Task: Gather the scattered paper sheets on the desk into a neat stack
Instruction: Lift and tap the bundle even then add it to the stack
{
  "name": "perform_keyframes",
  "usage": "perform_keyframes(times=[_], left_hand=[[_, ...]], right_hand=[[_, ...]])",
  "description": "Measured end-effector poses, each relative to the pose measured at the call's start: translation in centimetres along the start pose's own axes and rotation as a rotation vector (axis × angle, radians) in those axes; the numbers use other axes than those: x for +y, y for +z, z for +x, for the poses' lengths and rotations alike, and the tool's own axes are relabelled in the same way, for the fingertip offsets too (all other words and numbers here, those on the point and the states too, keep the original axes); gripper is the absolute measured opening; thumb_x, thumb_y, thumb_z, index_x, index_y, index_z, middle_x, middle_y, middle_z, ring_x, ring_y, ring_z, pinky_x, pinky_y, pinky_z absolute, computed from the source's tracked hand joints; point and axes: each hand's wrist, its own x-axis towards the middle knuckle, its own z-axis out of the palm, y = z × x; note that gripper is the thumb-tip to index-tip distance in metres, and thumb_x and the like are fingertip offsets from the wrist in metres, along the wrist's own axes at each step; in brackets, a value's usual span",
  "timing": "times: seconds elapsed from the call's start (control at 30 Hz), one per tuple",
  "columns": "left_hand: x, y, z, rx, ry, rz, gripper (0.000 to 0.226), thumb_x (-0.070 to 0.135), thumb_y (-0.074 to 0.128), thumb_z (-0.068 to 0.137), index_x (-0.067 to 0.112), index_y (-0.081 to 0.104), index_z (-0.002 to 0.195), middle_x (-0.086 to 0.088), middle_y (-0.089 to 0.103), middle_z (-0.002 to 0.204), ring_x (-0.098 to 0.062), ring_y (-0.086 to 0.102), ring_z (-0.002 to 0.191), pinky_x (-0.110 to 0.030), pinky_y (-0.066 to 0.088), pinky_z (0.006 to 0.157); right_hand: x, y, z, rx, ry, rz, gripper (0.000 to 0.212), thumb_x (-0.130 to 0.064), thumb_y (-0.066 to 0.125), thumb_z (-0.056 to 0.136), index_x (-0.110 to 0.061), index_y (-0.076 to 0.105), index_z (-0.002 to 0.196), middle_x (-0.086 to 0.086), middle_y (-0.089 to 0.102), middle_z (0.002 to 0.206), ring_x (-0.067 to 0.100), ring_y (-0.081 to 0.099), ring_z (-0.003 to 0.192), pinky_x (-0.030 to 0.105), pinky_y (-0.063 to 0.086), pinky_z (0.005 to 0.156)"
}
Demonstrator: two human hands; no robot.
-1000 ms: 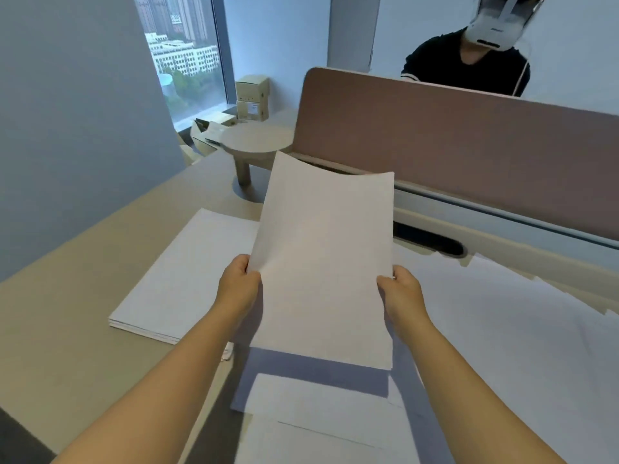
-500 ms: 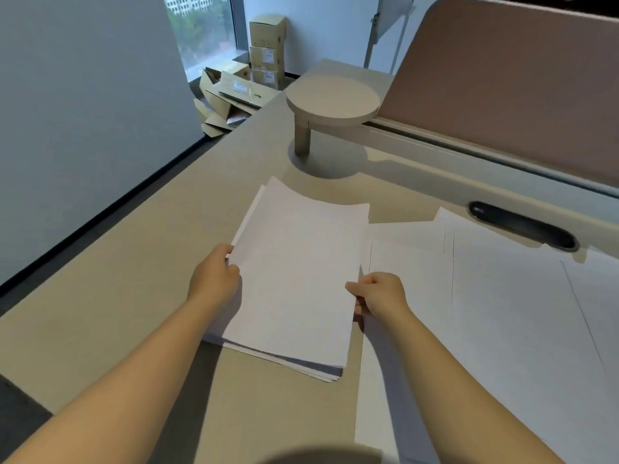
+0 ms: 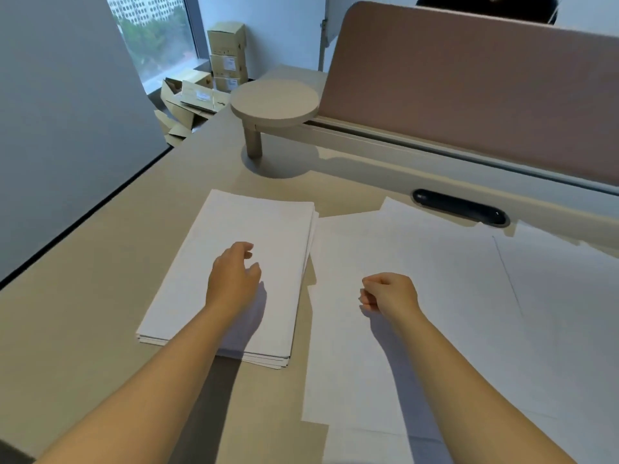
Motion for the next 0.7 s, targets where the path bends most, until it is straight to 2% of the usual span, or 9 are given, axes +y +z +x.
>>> perform_keyframes(times=[0.1, 0.17, 0.2, 0.23, 0.27, 0.33, 0.47, 0.6, 0.7], left_hand=[[3.7, 3.0, -2.2, -0.070, 0.048, -0.025, 0.038, 0.010, 0.048, 0.094, 0.007, 0.045, 0.131, -0.010, 0.053, 0.131, -0.024, 0.049, 0.121, -0.031, 0.040, 0.097], [5.6, 5.1, -3.6, -0.098, 0.056, -0.016, 0.037, 0.012, 0.048, 0.094, 0.007, 0.046, 0.130, -0.010, 0.053, 0.132, -0.024, 0.049, 0.121, -0.030, 0.040, 0.096], [6.3, 6.2, -4.3, -0.111, 0.052, -0.014, 0.036, 0.014, 0.048, 0.094, 0.007, 0.046, 0.130, -0.009, 0.052, 0.133, -0.024, 0.049, 0.121, -0.030, 0.040, 0.096], [7.0, 7.4, -5.0, -0.126, 0.047, -0.014, 0.037, 0.014, 0.048, 0.094, 0.007, 0.046, 0.130, -0.009, 0.050, 0.135, -0.024, 0.049, 0.122, -0.029, 0.039, 0.097], [7.6, 8.6, -5.7, -0.143, 0.038, -0.013, 0.038, 0.015, 0.047, 0.094, 0.007, 0.045, 0.131, -0.009, 0.049, 0.137, -0.023, 0.048, 0.124, -0.029, 0.038, 0.097], [8.7, 10.7, -7.2, -0.172, 0.016, -0.015, 0.042, 0.017, 0.047, 0.095, 0.006, 0.041, 0.135, -0.009, 0.045, 0.140, -0.023, 0.046, 0.127, -0.029, 0.036, 0.099], [10.5, 14.7, -9.4, -0.186, -0.088, 0.028, 0.053, 0.025, 0.050, 0.093, 0.008, 0.032, 0.141, -0.012, 0.046, 0.140, -0.029, 0.042, 0.130, -0.039, 0.036, 0.104], [11.7, 16.9, -10.0, -0.170, -0.138, 0.112, 0.060, 0.028, 0.054, 0.091, 0.005, 0.031, 0.141, -0.014, 0.045, 0.139, -0.033, 0.039, 0.131, -0.040, 0.033, 0.106], [12.7, 17.7, -9.5, -0.187, -0.204, -0.061, 0.066, 0.024, 0.059, 0.089, 0.003, 0.027, 0.142, -0.014, 0.041, 0.140, -0.032, 0.039, 0.132, -0.039, 0.032, 0.107]], right_hand=[[1.4, -4.9, -0.2, 0.058, -0.029, -0.015, 0.014, -0.001, 0.051, 0.076, -0.004, 0.053, 0.062, 0.013, 0.046, 0.070, 0.025, 0.042, 0.069, 0.036, 0.041, 0.066], [2.5, -8.2, -0.3, 0.079, -0.077, -0.091, 0.018, 0.000, 0.047, 0.084, -0.003, 0.057, 0.070, 0.020, 0.047, 0.075, 0.027, 0.046, 0.072, 0.032, 0.039, 0.067], [3.2, -9.7, -0.3, 0.096, -0.094, -0.117, 0.016, -0.001, 0.046, 0.086, 0.000, 0.058, 0.075, 0.025, 0.050, 0.082, 0.034, 0.050, 0.077, 0.032, 0.040, 0.069], [4.0, -11.2, -0.2, 0.117, -0.093, -0.142, 0.018, -0.003, 0.046, 0.089, 0.006, 0.062, 0.090, 0.029, 0.057, 0.099, 0.038, 0.056, 0.092, 0.032, 0.043, 0.076], [4.7, -12.7, -0.1, 0.132, -0.081, -0.166, 0.023, -0.007, 0.047, 0.092, 0.002, 0.061, 0.108, 0.019, 0.059, 0.116, 0.032, 0.055, 0.109, 0.027, 0.041, 0.083], [6.4, -15.5, 0.4, 0.162, -0.060, -0.210, 0.036, -0.013, 0.048, 0.093, -0.006, 0.049, 0.128, 0.009, 0.048, 0.135, 0.025, 0.048, 0.123, 0.025, 0.037, 0.090], [8.9, -20.5, 1.2, 0.331, 0.032, -0.462, 0.047, -0.024, 0.054, 0.088, -0.016, 0.044, 0.133, 0.007, 0.045, 0.138, 0.028, 0.042, 0.127, 0.040, 0.038, 0.099], [11.0, -24.1, 1.2, 0.423, 0.170, -0.589, 0.061, -0.035, 0.057, 0.084, -0.013, 0.035, 0.137, 0.010, 0.038, 0.138, 0.031, 0.039, 0.127, 0.043, 0.038, 0.098], [12.1, -25.1, 1.3, 0.389, 0.236, -0.634, 0.075, -0.050, 0.059, 0.078, -0.011, 0.031, 0.136, 0.011, 0.037, 0.135, 0.031, 0.037, 0.126, 0.042, 0.037, 0.096]])
